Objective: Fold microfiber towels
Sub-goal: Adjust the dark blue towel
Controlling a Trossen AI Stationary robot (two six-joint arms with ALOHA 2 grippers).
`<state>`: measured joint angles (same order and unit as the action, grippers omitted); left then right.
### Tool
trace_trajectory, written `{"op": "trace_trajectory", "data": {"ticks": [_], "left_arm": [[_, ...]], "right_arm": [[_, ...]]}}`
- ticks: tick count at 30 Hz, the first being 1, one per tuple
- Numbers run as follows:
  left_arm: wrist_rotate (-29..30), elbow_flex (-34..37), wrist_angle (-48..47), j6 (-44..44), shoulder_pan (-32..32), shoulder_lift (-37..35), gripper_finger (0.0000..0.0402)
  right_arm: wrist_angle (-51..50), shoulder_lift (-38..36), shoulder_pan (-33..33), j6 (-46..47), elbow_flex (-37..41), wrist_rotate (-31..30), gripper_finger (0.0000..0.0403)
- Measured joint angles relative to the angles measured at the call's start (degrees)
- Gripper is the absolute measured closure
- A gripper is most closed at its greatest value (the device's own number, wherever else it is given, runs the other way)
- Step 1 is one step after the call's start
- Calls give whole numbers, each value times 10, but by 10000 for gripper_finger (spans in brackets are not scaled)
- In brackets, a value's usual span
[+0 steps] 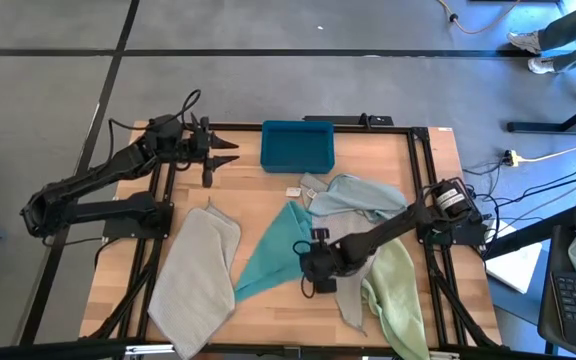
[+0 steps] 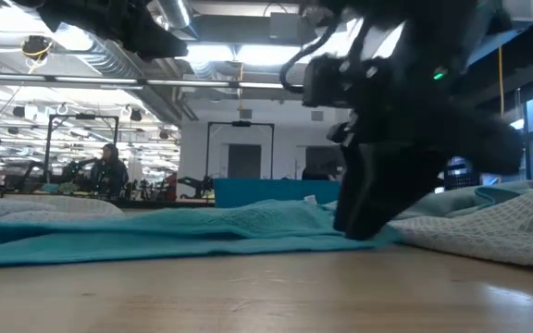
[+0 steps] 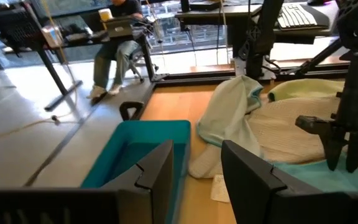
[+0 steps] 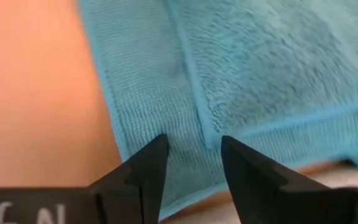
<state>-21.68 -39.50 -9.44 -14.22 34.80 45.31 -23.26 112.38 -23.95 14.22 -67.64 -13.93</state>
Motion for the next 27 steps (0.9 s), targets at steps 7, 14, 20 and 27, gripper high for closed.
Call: {"op": "trace_trajectory", "data": {"ticks": [7,14,20,27], "left_arm": [[0,0,-4,5,-25,0,272],[0,0,-5,5,-43,0,272],[0,0,-35,2,-54,0,272],[0,0,-55,3,-64,0,272]], "right_arm": [[33,2,-38,67,1,38,244],[71,2,-51,127,1,54,244],[87,2,-65,187,1,108,244],[87,2,-77,203,-6,83,244]]}}
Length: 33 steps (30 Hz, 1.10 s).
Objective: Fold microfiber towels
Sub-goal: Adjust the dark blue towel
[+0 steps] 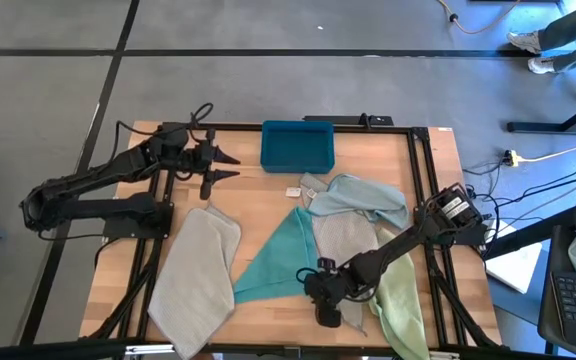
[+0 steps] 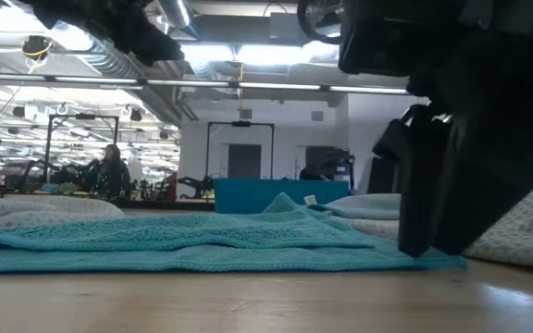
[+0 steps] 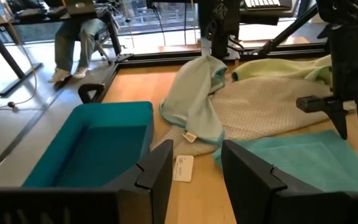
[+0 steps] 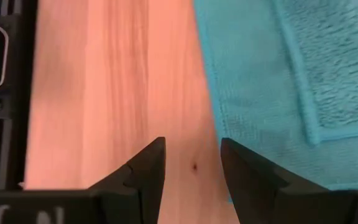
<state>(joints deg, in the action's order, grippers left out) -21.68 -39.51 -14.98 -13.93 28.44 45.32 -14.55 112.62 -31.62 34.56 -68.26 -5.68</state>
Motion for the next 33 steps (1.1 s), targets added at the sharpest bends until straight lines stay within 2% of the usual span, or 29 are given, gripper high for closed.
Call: {"op": "trace_trajectory", "data": {"ticks": [4,6,8,11,14,22,26,33], "left_arm": [[0,0,0,-1,-11,0,272],[0,0,0,-1,-15,0,272],[2,0,0,-1,-17,0,272],[2,0,0,-4,-19,0,272],[3,0,0,-12,-19,0,272],[17,0,0,-12,-19,0,272],[17,0,0,-7,-19,0,272],[17,0,0,-7,-19,0,272]], "right_arm": [[-13,0,1,-56,-29,-100,244],[-23,0,1,-111,-36,-153,244],[-26,0,1,-174,-37,-178,244],[-48,1,2,-242,-35,-179,244],[-71,5,2,-273,-34,-164,244],[-71,35,7,-274,-34,-162,244],[-62,51,7,-270,-37,-180,244],[-67,48,7,-257,-38,-194,244]]}}
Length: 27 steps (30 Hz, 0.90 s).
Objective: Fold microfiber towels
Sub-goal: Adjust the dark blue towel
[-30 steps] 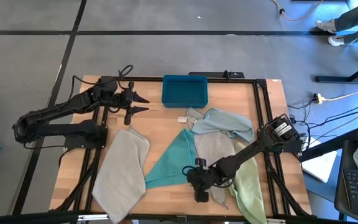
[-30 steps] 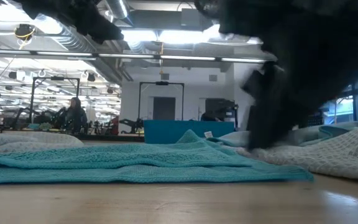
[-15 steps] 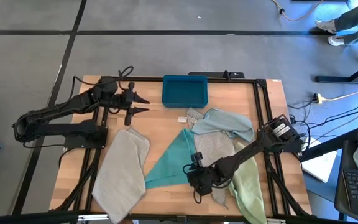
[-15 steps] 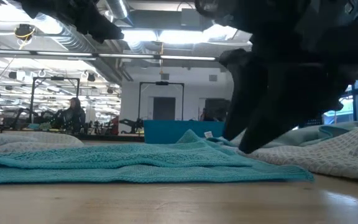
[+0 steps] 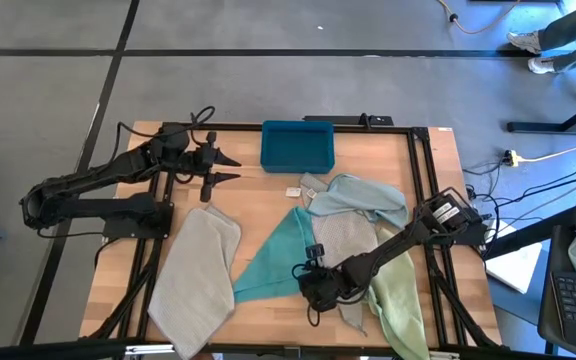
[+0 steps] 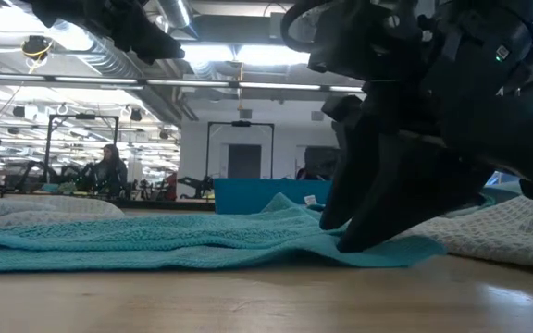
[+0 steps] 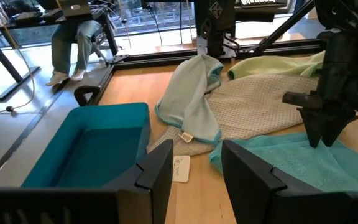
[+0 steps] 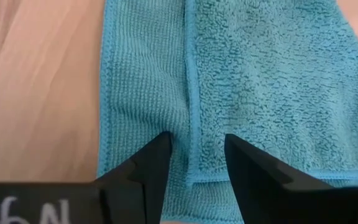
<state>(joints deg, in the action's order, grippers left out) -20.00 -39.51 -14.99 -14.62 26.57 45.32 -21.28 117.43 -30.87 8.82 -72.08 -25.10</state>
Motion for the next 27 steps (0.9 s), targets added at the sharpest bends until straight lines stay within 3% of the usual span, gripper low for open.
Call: {"op": "trace_trajectory", "data": {"ticks": [16,27], "left_arm": [[0,0,0,1,0,0,272],[0,0,0,5,0,0,272]], "right_arm": [[-36,-9,0,-2,-3,9,247],[-41,-9,1,-3,-3,12,337]]}}
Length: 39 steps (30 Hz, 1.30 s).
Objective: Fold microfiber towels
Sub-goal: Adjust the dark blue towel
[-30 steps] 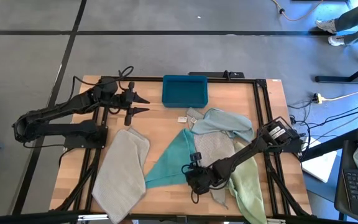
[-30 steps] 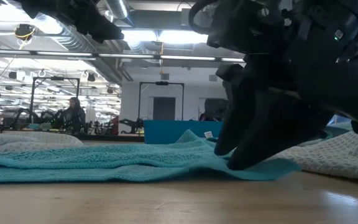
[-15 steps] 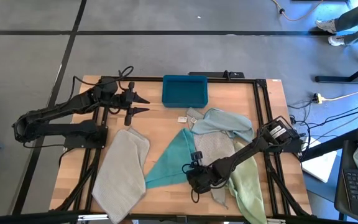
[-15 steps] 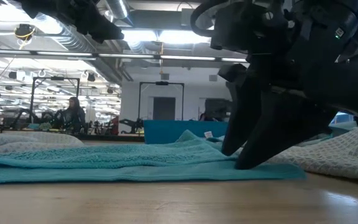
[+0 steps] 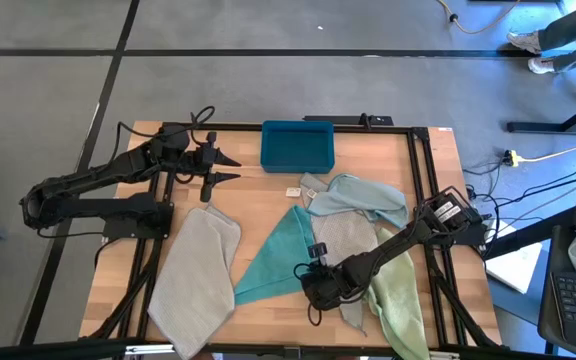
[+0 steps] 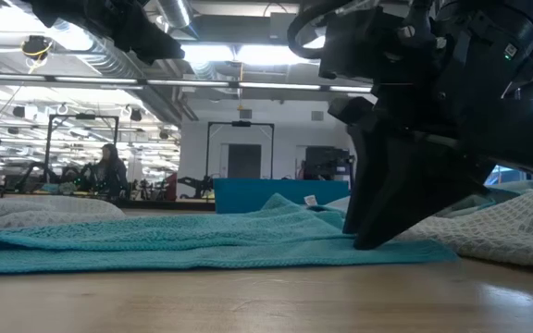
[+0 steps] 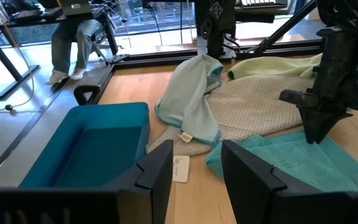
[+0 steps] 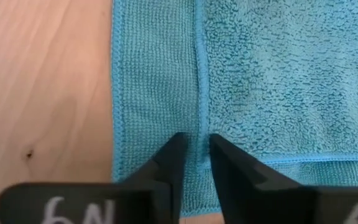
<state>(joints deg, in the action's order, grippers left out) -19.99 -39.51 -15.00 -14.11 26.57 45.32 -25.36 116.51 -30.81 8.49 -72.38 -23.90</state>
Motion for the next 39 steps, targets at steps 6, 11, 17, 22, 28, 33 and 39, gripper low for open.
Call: {"op": "trace_trajectory", "data": {"ticks": [6,11,17,22,28,33,39], "left_arm": [[0,0,0,0,0,0,272],[0,0,0,0,0,0,272],[0,0,0,0,0,0,272],[-1,0,0,1,0,0,272],[-1,0,0,1,0,0,272],[-2,0,0,1,0,0,272],[-2,0,0,1,0,0,272]], "right_arm": [[0,0,0,1,0,0,385],[-12,0,0,0,-16,1,397],[-37,-1,2,0,-46,0,369],[-39,-1,7,3,-46,15,374],[-39,-1,10,3,-46,46,397],[-39,-1,11,3,-46,46,377],[-38,-1,15,4,-46,46,343]]}}
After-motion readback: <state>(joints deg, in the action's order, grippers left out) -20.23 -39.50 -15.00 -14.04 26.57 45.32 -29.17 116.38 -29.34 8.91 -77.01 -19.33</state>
